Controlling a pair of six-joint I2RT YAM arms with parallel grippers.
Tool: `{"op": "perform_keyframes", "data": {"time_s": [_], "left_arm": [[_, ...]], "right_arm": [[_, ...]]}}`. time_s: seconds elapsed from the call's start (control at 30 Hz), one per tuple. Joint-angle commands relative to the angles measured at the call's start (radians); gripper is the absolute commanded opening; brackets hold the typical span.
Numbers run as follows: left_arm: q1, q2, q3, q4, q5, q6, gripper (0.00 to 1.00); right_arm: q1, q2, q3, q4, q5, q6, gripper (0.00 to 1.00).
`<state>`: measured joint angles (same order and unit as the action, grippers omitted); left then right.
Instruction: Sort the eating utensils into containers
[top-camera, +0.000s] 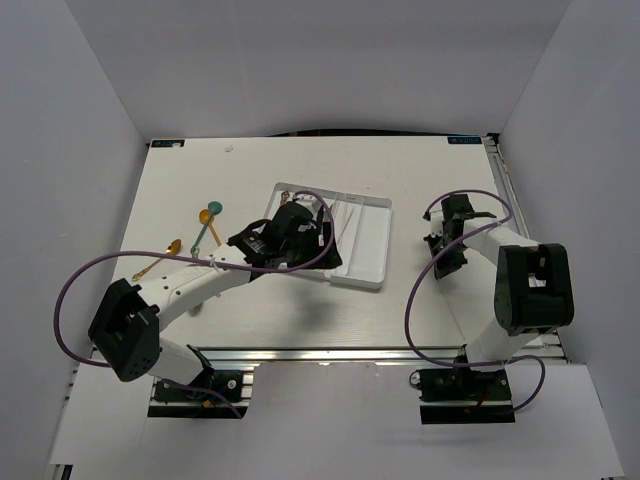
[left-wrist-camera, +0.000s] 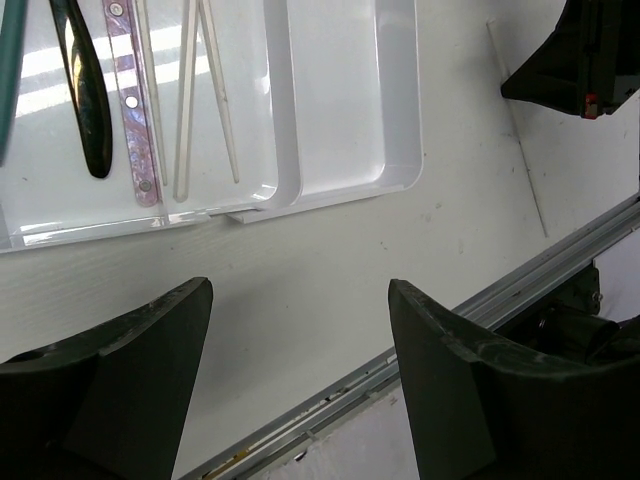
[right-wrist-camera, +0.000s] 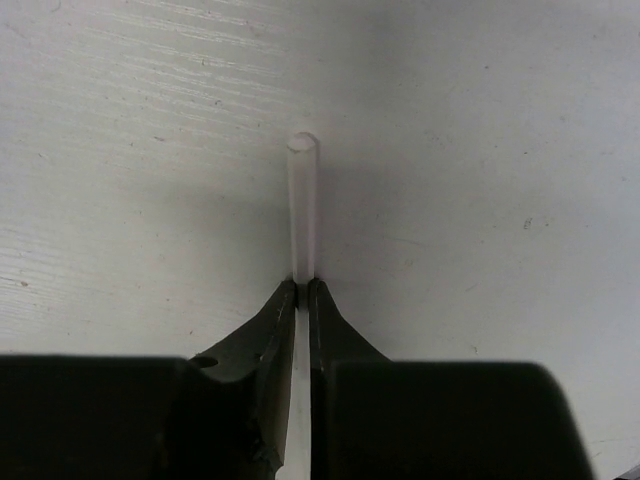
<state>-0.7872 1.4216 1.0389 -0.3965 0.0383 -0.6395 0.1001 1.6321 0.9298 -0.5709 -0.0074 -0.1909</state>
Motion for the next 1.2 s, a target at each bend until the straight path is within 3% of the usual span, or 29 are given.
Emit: {"op": "perform_keyframes", "data": {"time_s": [0.0,0.17,0.37,0.57,0.83,1.17], "left_arm": [[0.009,-0.067,0.000,-0.015,-0.025,0.004,0.82],[0.025,-0.098,-0.011,-0.031,-0.080,0.009,0.83],[0.043,-0.130,-0.022,-0.042,-0.110,0.009,0.84],[0.051,-0.141,-0.022,-0.048,-0.129,0.009,0.84],[0.060,-0.204,-0.046,-0.077,-0.176,-0.015,0.84],[0.068,-0.277,-0.079,-0.119,-0.216,-0.063,0.85]], "right_arm": [[0.006,0.057,-0.005,0.003,-0.089,0.028,0.09],[0.004,0.037,0.018,0.008,-0.152,0.010,0.00],[0.004,-0.008,0.177,0.003,-0.287,-0.031,0.00],[0.009,-0.017,0.316,0.013,-0.451,0.044,0.00],[0.127,0.041,0.426,0.098,-0.598,0.272,0.00],[0.309,0.121,0.423,0.397,-0.675,0.634,0.00]]}}
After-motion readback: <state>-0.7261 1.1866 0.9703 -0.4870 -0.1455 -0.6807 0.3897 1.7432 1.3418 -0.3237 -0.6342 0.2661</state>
